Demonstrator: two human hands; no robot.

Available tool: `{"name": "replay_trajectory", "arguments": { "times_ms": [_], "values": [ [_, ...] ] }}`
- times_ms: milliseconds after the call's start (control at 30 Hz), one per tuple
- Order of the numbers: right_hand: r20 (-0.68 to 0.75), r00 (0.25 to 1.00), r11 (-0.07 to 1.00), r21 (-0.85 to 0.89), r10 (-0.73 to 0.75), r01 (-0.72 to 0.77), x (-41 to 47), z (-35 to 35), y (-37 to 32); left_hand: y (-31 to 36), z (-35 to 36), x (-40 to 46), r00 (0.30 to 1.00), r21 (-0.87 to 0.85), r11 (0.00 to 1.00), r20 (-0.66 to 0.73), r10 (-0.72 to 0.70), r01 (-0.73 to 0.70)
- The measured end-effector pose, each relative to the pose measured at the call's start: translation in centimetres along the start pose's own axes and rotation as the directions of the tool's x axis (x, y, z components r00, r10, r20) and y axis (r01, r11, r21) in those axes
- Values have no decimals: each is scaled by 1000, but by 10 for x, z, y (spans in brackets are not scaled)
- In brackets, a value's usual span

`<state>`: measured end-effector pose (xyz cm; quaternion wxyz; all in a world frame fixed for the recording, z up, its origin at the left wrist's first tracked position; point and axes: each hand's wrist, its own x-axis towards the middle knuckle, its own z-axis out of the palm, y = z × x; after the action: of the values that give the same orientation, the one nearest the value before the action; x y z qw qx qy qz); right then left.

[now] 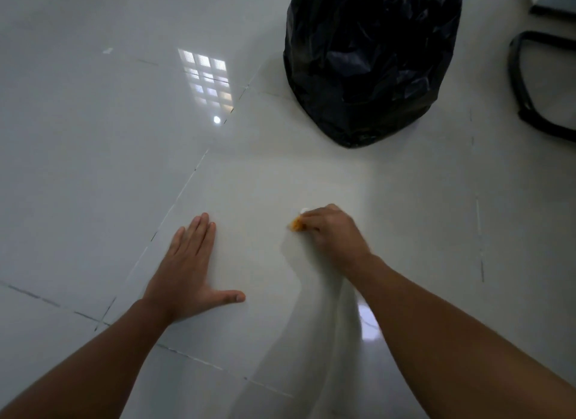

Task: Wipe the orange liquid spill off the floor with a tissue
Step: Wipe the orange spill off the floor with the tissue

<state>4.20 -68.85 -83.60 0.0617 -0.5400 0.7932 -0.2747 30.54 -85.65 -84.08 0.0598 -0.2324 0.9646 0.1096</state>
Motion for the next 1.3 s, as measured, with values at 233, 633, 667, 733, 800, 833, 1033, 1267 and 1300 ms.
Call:
{"name": "replay_trajectory", "arguments": {
  "times_ms": [233,633,667,733,800,833,1033,1267,1300],
  "values": [
    [-240,901,910,-120,360,-396,-103,-55,20,2,-1,1,1000,22,1000,10,-10,10],
    [-317,830,875,-5,459,-485,-138,-31,-7,5,-1,0,998,38,998,50,-44,42],
    [-356,796,849,-17,489,-529,-148,-34,-11,4,-1,0,998,38,998,50,-44,42],
    [-329,841,894,18,429,-449,-159,-22,-36,3,-1,1,999,37,998,28,-45,44],
    [-204,937,957,120,285,-265,-150,-4,-61,3,0,2,999,46,999,20,-30,29],
    [-151,965,970,147,216,-194,-143,4,-67,3,2,2,1000,45,999,7,-28,28],
    [-255,894,930,105,368,-353,-81,-10,-5,0,4,4,1000,35,999,0,-29,29],
    [-346,729,798,118,591,-591,-61,-49,52,6,1,5,998,31,998,16,-60,60],
    [-334,743,809,126,580,-574,-58,-45,44,6,1,5,998,33,998,16,-58,58]
  ]
}}
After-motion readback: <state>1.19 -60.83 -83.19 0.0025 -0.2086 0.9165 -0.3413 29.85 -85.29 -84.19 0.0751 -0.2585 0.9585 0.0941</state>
